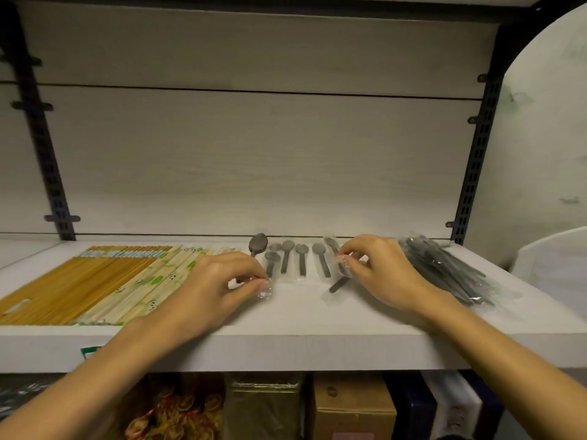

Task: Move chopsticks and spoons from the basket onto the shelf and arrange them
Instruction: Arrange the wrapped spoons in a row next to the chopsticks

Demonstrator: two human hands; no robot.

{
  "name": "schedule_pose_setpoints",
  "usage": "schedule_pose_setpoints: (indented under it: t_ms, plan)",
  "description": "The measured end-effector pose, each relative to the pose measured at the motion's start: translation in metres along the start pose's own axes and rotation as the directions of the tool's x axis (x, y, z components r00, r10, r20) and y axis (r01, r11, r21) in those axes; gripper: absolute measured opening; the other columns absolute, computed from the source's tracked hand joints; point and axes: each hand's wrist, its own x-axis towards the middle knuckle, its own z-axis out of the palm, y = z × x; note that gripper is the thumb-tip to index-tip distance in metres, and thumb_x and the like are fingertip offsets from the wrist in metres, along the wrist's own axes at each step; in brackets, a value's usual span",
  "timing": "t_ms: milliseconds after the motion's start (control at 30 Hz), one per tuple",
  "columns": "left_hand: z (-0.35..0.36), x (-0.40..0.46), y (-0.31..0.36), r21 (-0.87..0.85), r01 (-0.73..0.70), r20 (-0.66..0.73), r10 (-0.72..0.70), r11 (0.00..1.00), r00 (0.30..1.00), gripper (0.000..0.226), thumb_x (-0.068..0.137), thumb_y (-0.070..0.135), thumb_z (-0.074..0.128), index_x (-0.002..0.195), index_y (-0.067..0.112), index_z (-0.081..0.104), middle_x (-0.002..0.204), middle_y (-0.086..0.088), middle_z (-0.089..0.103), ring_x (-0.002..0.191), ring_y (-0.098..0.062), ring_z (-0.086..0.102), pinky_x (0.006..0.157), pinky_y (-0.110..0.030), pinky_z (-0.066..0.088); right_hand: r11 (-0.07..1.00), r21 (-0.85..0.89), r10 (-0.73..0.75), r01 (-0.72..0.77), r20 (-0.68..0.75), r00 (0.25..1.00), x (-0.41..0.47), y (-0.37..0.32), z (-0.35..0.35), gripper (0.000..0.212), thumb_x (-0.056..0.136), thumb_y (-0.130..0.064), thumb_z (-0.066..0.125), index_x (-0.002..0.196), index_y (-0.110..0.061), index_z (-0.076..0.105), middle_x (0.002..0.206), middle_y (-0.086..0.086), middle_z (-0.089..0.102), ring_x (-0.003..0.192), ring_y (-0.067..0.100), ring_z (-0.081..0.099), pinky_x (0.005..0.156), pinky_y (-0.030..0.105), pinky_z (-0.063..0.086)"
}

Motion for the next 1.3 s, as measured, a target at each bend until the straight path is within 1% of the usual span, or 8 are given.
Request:
schedule_pose_setpoints:
  t_ms: [167,333,467,667,767,867,1100,1300]
  plan:
    - [0.002,0.002,0.006,-0.016,0.011,0.105,-0.009,1.000,0.994,0.016,0.086,0.033,0.067,0.092,0.020,0.076,0.086,0.014,0.070,0.079,0.001,0.063,0.072,-0.019,0.051,0.995,0.045,-0.093,0.091,0.055,0.994,0.002,-0.027,0.005,0.016,0.093,-0.022,0.058,0.088,-0.018,0.073,0.086,-0.009,0.065,0.077,0.004,0.058,0.071,0.025,0.049]
    - [-0.001,0.001,0.004,0.055,0.055,0.229,-0.066,0.997,0.971,0.020,0.086,0.039,0.066,0.096,0.024,0.075,0.089,0.016,0.069,0.083,0.002,0.060,0.074,-0.020,0.051,0.985,0.021,-0.172,0.171,0.137,0.975,0.001,-0.051,0.014,0.017,0.094,-0.023,0.057,0.093,-0.017,0.073,0.091,-0.003,0.065,0.084,0.012,0.057,0.076,0.028,0.048]
    - [-0.006,-0.003,0.003,0.079,0.082,0.265,-0.100,0.994,0.959,0.027,0.085,0.048,0.065,0.095,0.025,0.075,0.086,0.016,0.067,0.081,0.001,0.059,0.073,-0.022,0.050,0.983,-0.048,-0.162,0.175,0.197,0.967,-0.001,-0.061,0.023,0.018,0.095,-0.031,0.055,0.096,-0.020,0.070,0.097,0.000,0.066,0.092,0.020,0.058,0.079,0.040,0.050]
    - [-0.017,-0.005,0.002,0.103,0.116,0.241,-0.138,0.988,0.961,0.037,0.088,0.057,0.048,0.097,0.031,0.073,0.088,0.020,0.065,0.082,0.004,0.057,0.072,-0.021,0.050,0.980,-0.036,-0.185,0.197,0.220,0.958,-0.002,-0.072,0.029,0.020,0.094,-0.035,0.057,0.100,-0.021,0.071,0.100,-0.003,0.067,0.091,0.014,0.059,0.080,0.034,0.050]
    - [-0.016,-0.002,-0.005,0.178,0.149,0.242,-0.190,0.973,0.952,0.037,0.086,0.060,0.050,0.105,0.033,0.068,0.100,0.020,0.064,0.088,0.004,0.056,0.079,-0.027,0.052,0.981,-0.010,-0.187,0.195,0.240,0.953,-0.002,-0.075,0.032,0.025,0.093,-0.040,0.057,0.100,-0.022,0.072,0.098,-0.006,0.067,0.086,0.008,0.056,0.079,0.030,0.050]
    - [-0.013,0.001,-0.004,0.202,0.156,0.352,-0.221,0.967,0.910,0.040,0.086,0.058,0.054,0.118,0.035,0.063,0.114,0.018,0.062,0.099,0.001,0.055,0.087,-0.029,0.050,0.980,0.000,-0.196,0.201,0.241,0.951,-0.004,-0.074,0.033,0.030,0.093,-0.046,0.055,0.104,-0.024,0.071,0.103,-0.007,0.066,0.094,0.008,0.056,0.084,0.032,0.050]
    - [-0.015,0.001,-0.007,0.224,0.159,0.421,-0.242,0.962,0.874,0.040,0.086,0.056,0.054,0.118,0.034,0.065,0.119,0.019,0.063,0.106,0.000,0.055,0.093,-0.032,0.048,0.986,-0.016,-0.153,0.164,0.288,0.945,-0.008,-0.068,0.023,0.032,0.091,-0.048,0.055,0.108,-0.025,0.071,0.109,-0.009,0.067,0.102,0.008,0.057,0.090,0.033,0.048]
    - [-0.012,0.007,-0.001,0.180,0.132,0.349,-0.189,0.975,0.918,0.042,0.088,0.060,0.050,0.122,0.037,0.060,0.125,0.019,0.056,0.113,-0.001,0.050,0.098,-0.034,0.044,0.989,-0.122,0.098,-0.085,0.106,0.990,-0.011,-0.036,0.003,0.020,0.091,-0.039,0.059,0.096,-0.025,0.072,0.090,-0.013,0.064,0.090,0.012,0.062,0.078,0.031,0.048]
